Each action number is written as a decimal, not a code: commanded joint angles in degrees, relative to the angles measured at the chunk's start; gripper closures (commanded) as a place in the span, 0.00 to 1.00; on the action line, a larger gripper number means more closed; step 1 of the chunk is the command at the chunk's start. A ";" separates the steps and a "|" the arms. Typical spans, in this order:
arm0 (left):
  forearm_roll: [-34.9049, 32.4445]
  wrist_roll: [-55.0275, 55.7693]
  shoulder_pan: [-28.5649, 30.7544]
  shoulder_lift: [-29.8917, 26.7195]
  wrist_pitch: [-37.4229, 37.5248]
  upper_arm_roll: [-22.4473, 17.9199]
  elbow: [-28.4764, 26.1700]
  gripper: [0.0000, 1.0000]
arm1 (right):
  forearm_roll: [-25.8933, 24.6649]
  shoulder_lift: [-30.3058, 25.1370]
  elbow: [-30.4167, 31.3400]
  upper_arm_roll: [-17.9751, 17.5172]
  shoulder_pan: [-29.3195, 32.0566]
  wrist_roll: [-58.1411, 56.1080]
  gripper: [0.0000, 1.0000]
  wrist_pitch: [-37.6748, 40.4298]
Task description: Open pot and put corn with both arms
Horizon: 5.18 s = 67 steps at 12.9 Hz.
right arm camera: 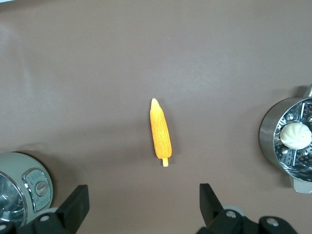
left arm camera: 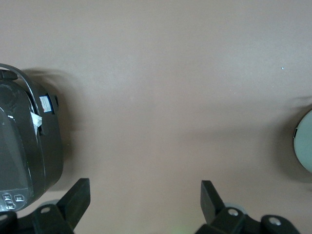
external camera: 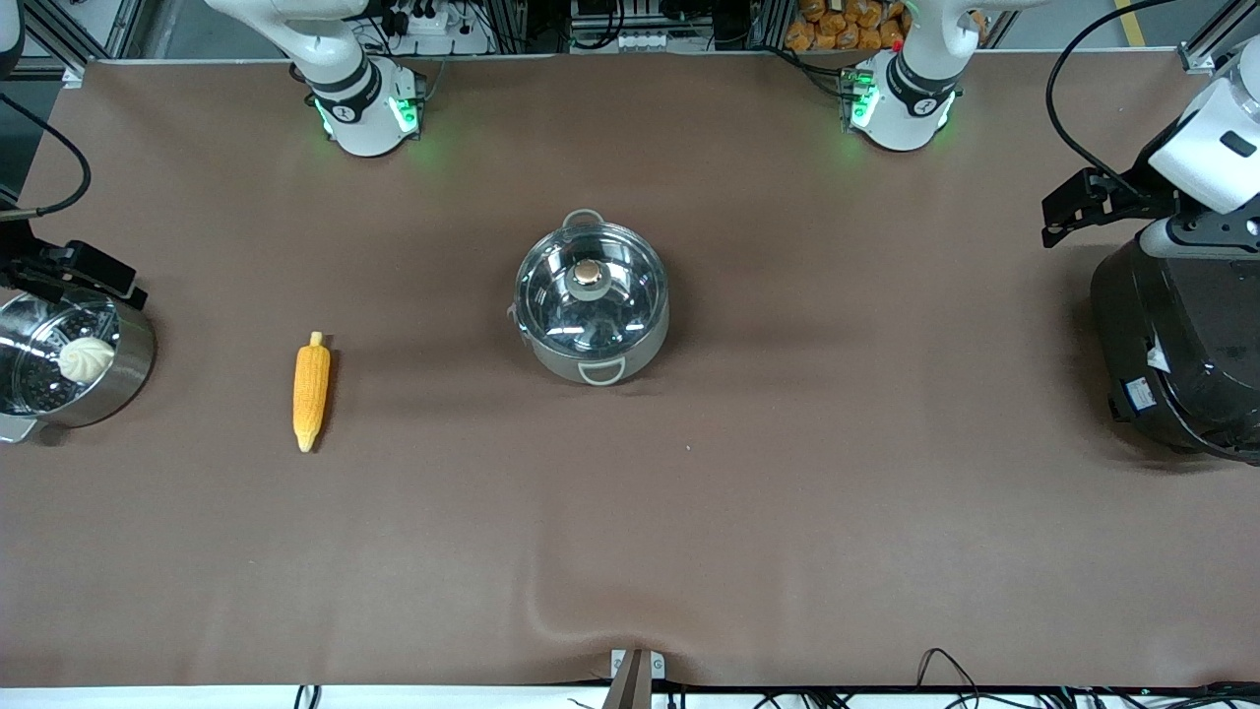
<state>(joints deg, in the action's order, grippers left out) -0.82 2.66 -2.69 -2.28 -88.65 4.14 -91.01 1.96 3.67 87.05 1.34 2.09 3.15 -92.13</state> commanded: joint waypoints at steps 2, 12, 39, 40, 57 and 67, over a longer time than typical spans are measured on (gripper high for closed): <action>1.17 0.77 0.75 0.17 0.41 0.08 0.30 0.00 | -0.56 -1.30 1.11 -0.28 0.28 0.37 0.00 0.73; 0.11 27.50 -12.57 11.85 0.59 5.08 7.15 0.00 | -0.82 -0.94 8.20 -0.46 -0.07 0.37 0.00 -3.82; 0.55 68.52 -45.48 39.46 -26.40 3.50 14.72 0.45 | -0.03 21.56 38.46 -2.30 3.01 -12.55 0.00 -62.99; 0.64 68.62 -45.48 39.46 -26.31 3.50 14.72 0.46 | 0.58 21.64 38.81 -2.74 3.09 -12.55 0.00 -62.99; 0.73 68.53 -44.95 32.88 -16.22 3.77 14.19 1.00 | 6.21 14.35 29.52 -4.85 3.53 -12.55 0.78 -38.77; 0.46 45.20 -26.79 15.31 -7.94 3.68 1.91 1.00 | 6.12 10.84 9.29 -15.55 1.61 9.21 0.77 -13.43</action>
<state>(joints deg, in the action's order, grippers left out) -0.80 54.90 -34.47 20.20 -96.49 7.43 -81.10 7.84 15.97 97.58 -10.61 3.66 5.36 -107.72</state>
